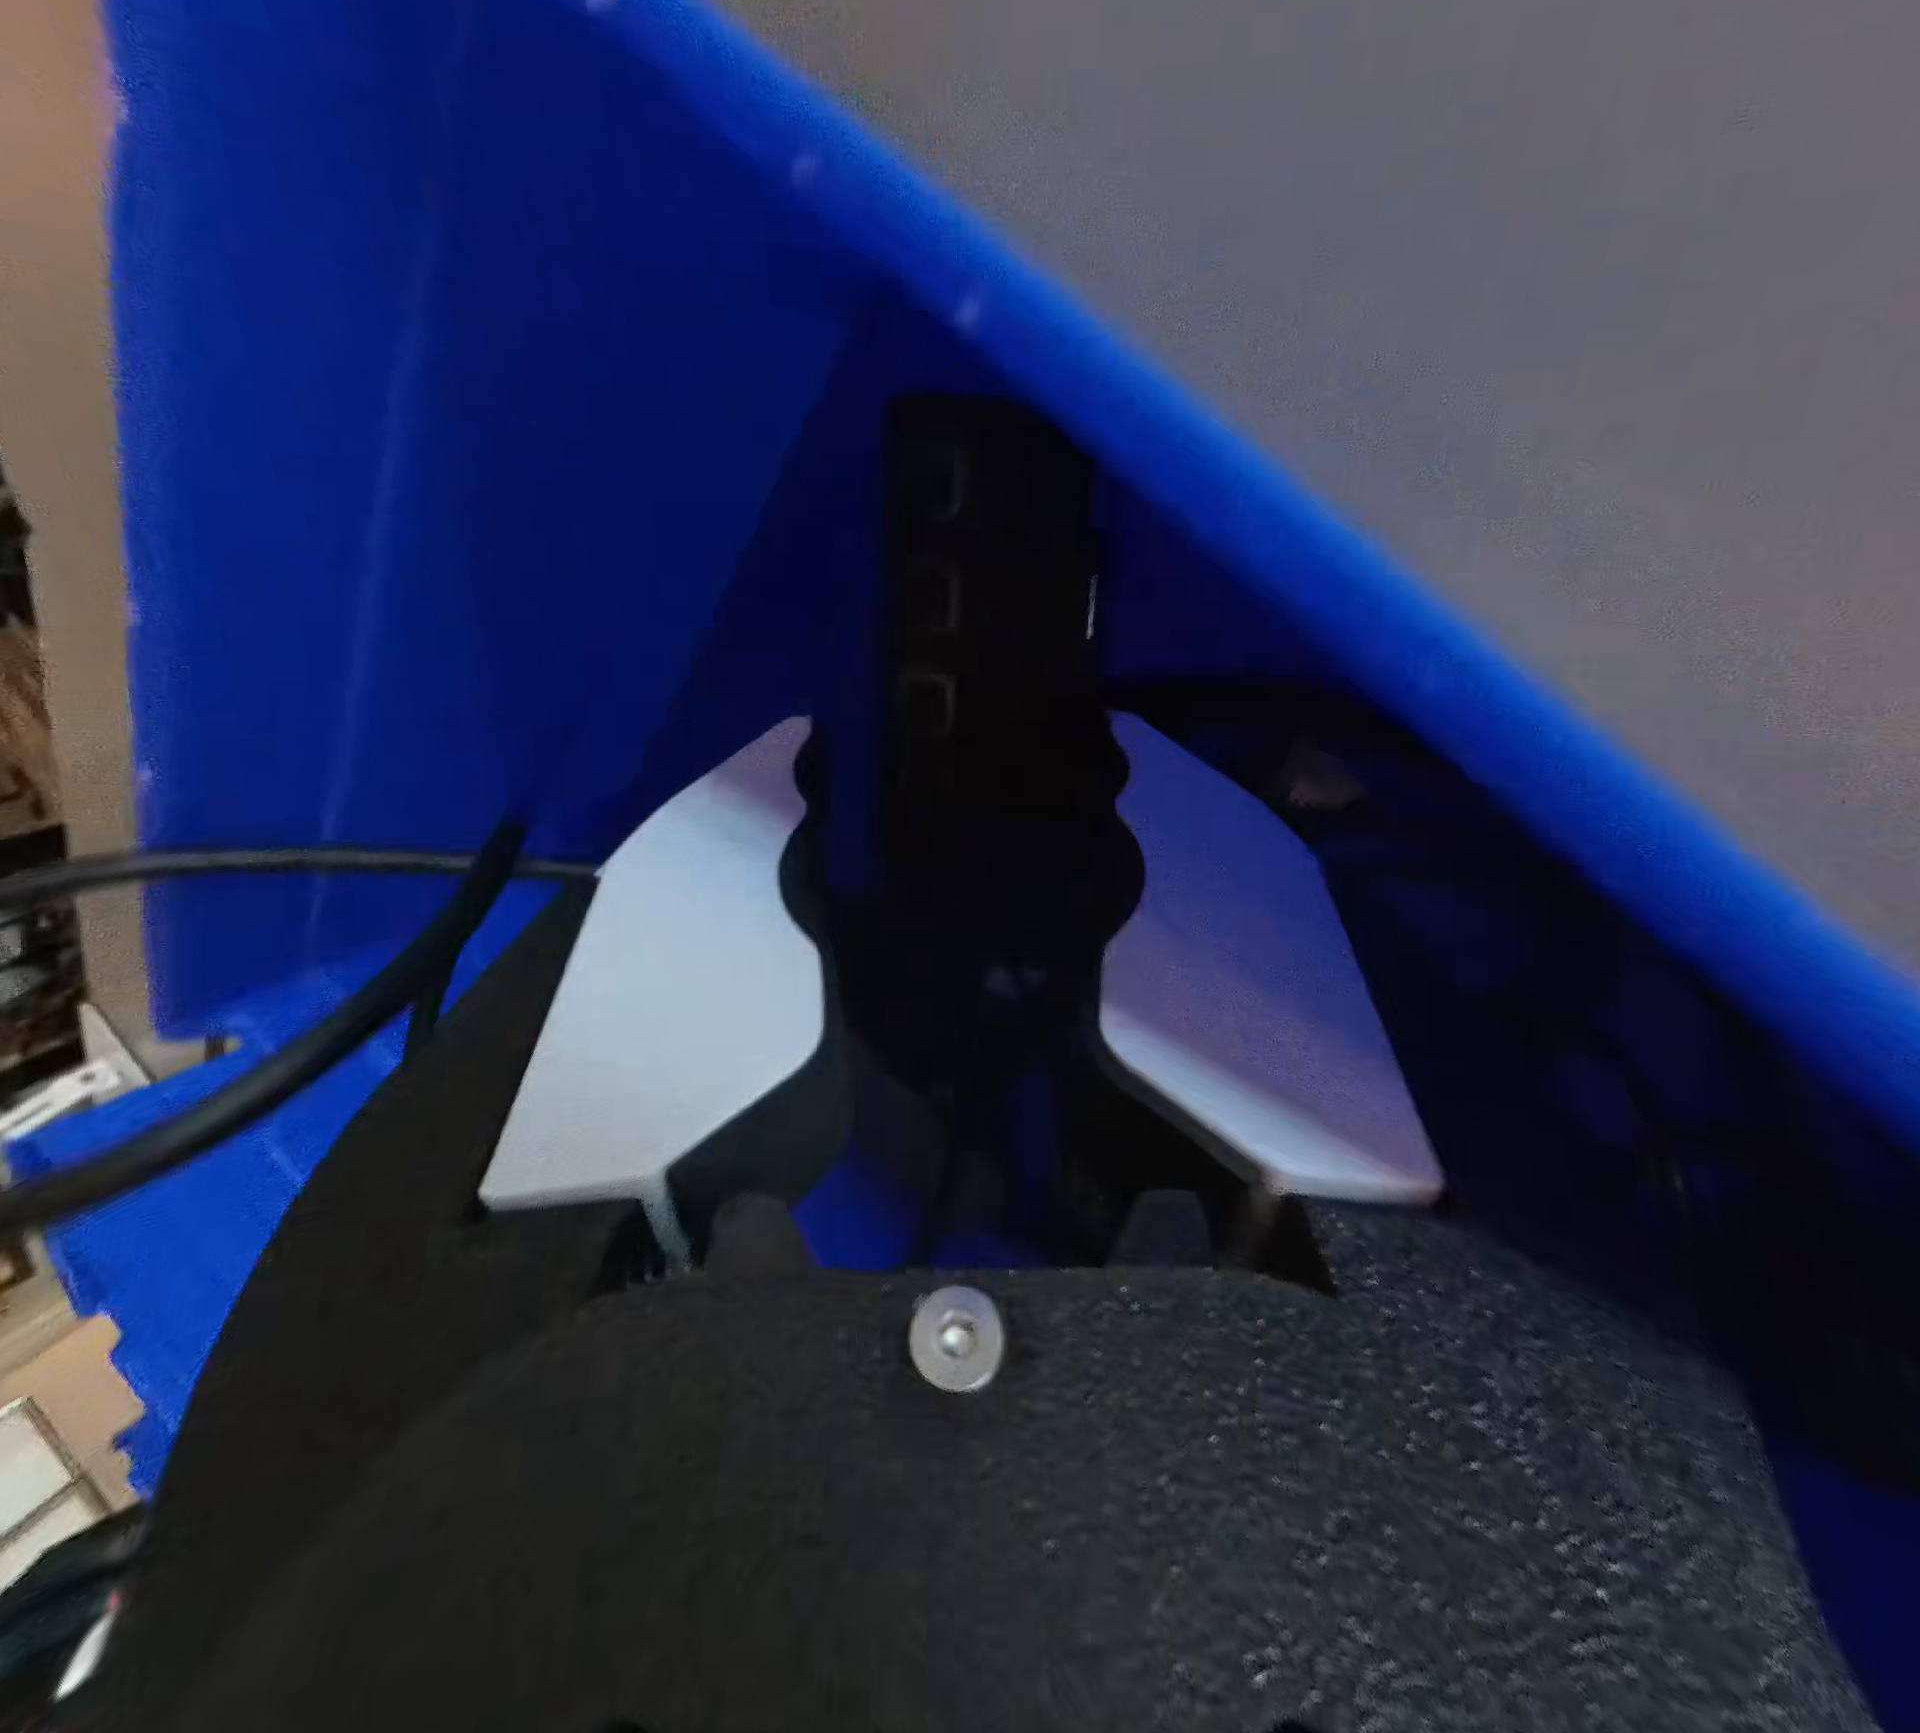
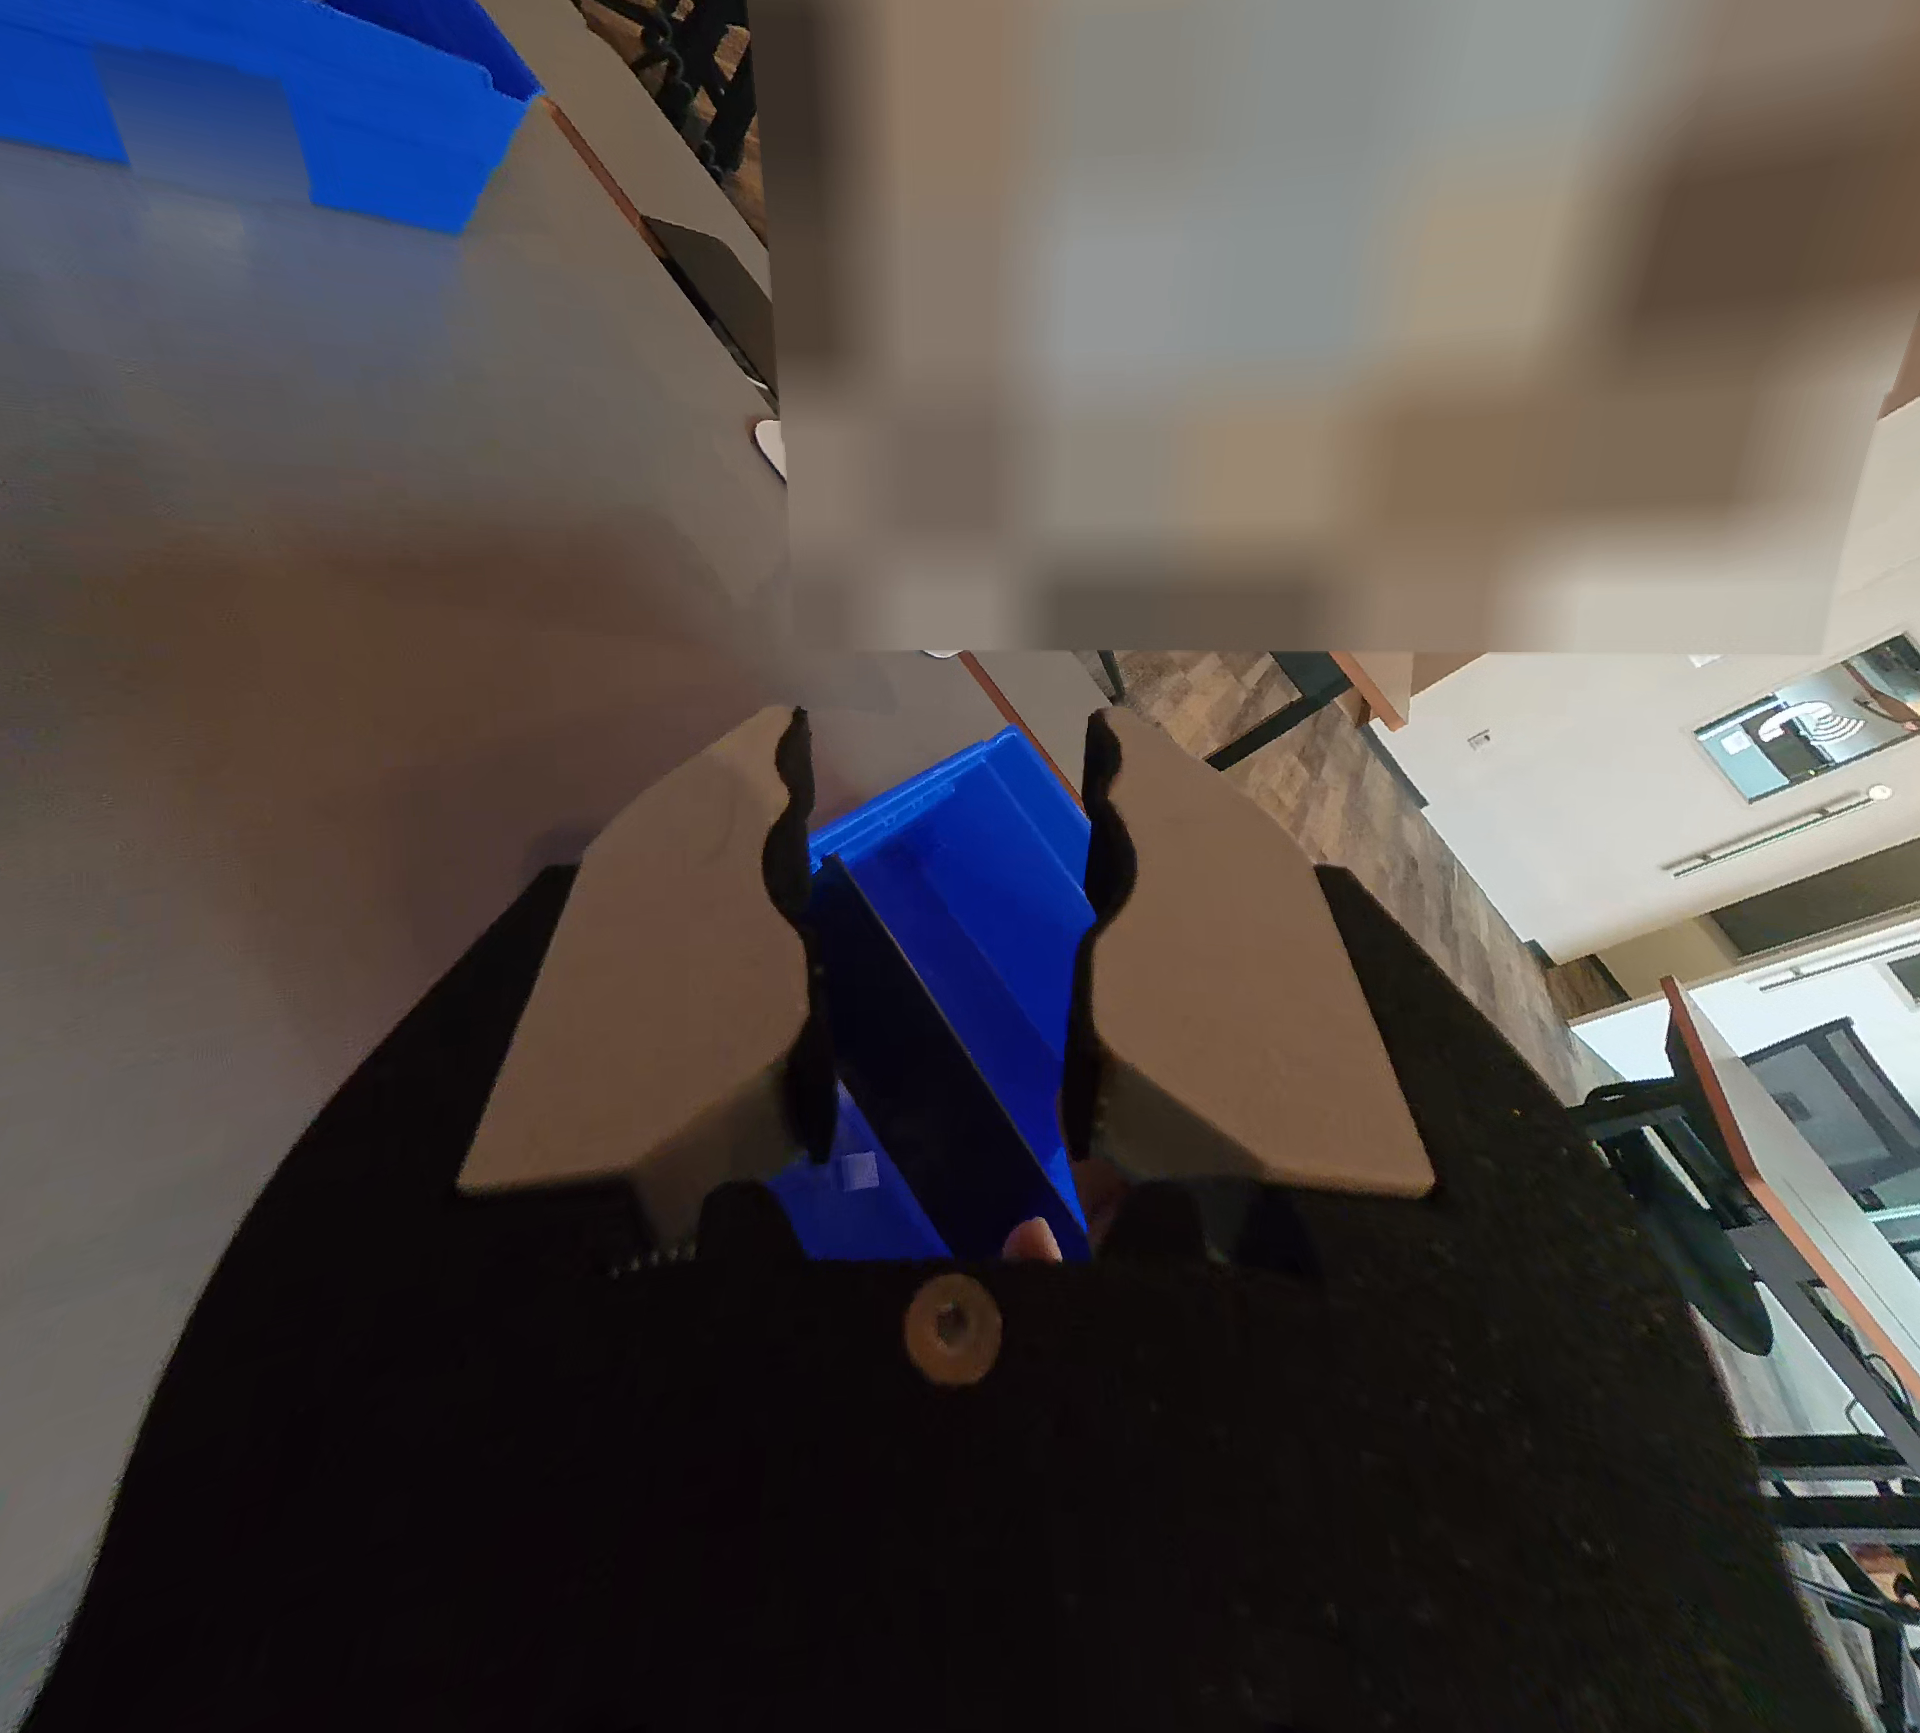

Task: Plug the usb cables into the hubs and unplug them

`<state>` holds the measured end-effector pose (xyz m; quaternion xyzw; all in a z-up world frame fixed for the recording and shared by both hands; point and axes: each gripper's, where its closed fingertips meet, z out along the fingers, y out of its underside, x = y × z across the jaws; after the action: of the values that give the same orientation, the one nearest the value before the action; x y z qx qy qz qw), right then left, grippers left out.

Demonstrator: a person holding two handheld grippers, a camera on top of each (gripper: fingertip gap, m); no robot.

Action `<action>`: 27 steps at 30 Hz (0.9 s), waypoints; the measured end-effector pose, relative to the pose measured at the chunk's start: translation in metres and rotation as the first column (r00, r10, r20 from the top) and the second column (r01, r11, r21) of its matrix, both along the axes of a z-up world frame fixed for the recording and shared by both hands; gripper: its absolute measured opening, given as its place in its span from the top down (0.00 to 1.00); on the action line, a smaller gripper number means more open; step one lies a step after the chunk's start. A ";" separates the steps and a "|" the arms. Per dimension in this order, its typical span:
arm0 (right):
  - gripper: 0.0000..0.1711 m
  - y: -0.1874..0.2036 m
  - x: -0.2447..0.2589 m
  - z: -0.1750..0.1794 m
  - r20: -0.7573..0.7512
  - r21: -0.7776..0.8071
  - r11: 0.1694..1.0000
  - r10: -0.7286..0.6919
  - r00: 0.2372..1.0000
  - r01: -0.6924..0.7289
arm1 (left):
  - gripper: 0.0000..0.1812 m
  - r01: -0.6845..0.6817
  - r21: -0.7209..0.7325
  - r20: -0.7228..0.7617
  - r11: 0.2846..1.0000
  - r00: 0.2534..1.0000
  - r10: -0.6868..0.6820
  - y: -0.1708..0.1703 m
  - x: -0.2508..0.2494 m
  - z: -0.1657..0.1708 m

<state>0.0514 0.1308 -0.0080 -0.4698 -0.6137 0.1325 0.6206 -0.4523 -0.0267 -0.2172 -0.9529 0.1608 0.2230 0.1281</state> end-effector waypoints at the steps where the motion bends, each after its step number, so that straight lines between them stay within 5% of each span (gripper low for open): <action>1: 0.71 0.000 0.000 -0.001 0.001 -0.001 1.000 0.001 1.000 -0.001 | 0.75 0.011 -0.018 0.012 1.000 1.000 -0.011 0.003 0.002 -0.004; 16: 0.70 0.003 -0.003 -0.009 0.042 0.009 1.000 -0.004 0.999 0.004 | 0.77 -0.024 -0.105 0.183 0.994 0.982 0.043 0.014 0.001 -0.015; 23: 0.70 0.004 0.000 -0.007 0.031 0.007 1.000 -0.005 1.000 0.005 | 0.77 -0.126 0.198 0.255 0.972 0.964 0.073 0.011 -0.001 0.020; 27: 0.70 0.003 -0.002 -0.007 0.031 0.006 1.000 0.000 1.000 0.000 | 0.77 -0.173 0.470 0.282 0.865 0.959 0.038 0.006 0.003 0.075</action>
<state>0.0491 0.1337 -0.0150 -0.4699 -0.6237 0.1236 0.6124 -0.4492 -0.0209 -0.1417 -0.9175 0.0277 0.1345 0.3732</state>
